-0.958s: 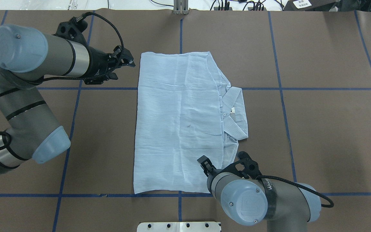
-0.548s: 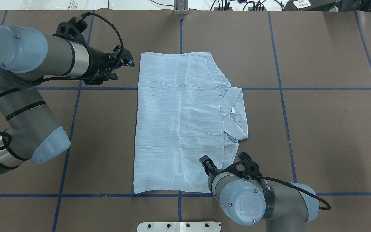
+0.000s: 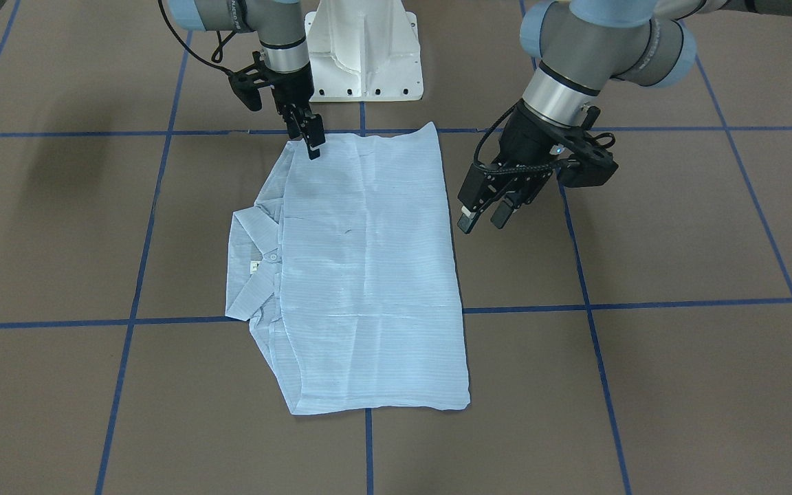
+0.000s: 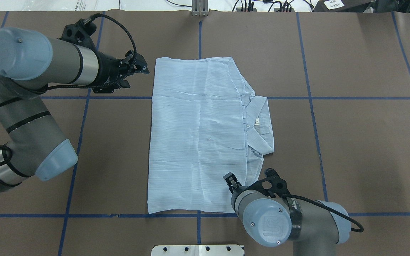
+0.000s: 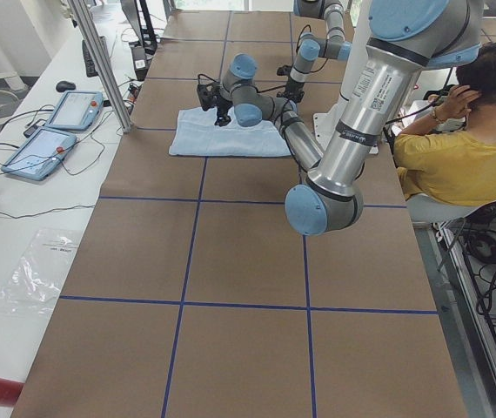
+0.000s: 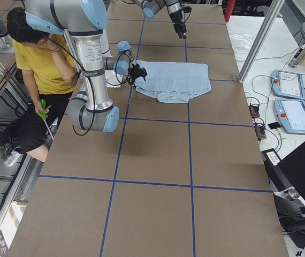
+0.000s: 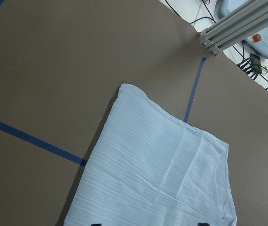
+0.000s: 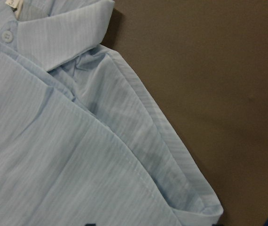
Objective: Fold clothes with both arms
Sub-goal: 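Lower the right gripper to the shirt's near corner and grasp it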
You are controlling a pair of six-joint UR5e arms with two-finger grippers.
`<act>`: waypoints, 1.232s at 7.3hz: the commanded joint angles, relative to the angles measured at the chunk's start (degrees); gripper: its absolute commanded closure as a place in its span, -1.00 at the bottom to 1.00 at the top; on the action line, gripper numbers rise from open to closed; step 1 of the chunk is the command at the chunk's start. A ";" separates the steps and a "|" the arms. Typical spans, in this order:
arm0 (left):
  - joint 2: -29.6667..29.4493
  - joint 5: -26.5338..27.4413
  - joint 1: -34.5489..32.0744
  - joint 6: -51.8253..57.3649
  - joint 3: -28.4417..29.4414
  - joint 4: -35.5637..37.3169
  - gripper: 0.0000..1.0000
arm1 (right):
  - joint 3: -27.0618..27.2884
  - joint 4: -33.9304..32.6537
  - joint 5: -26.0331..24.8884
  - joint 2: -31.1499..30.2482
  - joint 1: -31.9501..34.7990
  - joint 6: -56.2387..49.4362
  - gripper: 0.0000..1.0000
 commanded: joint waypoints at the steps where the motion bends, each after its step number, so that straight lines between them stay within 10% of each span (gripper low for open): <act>1: 0.00 0.00 0.00 0.00 -0.09 0.00 -0.48 | -0.14 -0.15 0.01 -0.94 0.02 0.01 -0.69; 3: 0.00 0.00 0.00 -0.09 -0.09 0.09 -0.48 | -0.49 -0.15 0.01 -1.04 -0.16 0.01 -0.51; 4: 0.00 0.00 0.00 -0.09 -0.17 0.09 -0.48 | -0.41 -0.15 0.01 -1.04 -0.24 0.09 0.00; 5: 0.00 0.00 0.00 -0.09 -0.52 0.09 -0.48 | -0.32 -0.15 0.18 -1.04 -0.16 0.09 0.99; 9: 0.00 0.00 0.00 -0.09 -0.70 0.09 -0.48 | 0.91 -0.15 0.54 -1.04 -0.25 0.01 1.00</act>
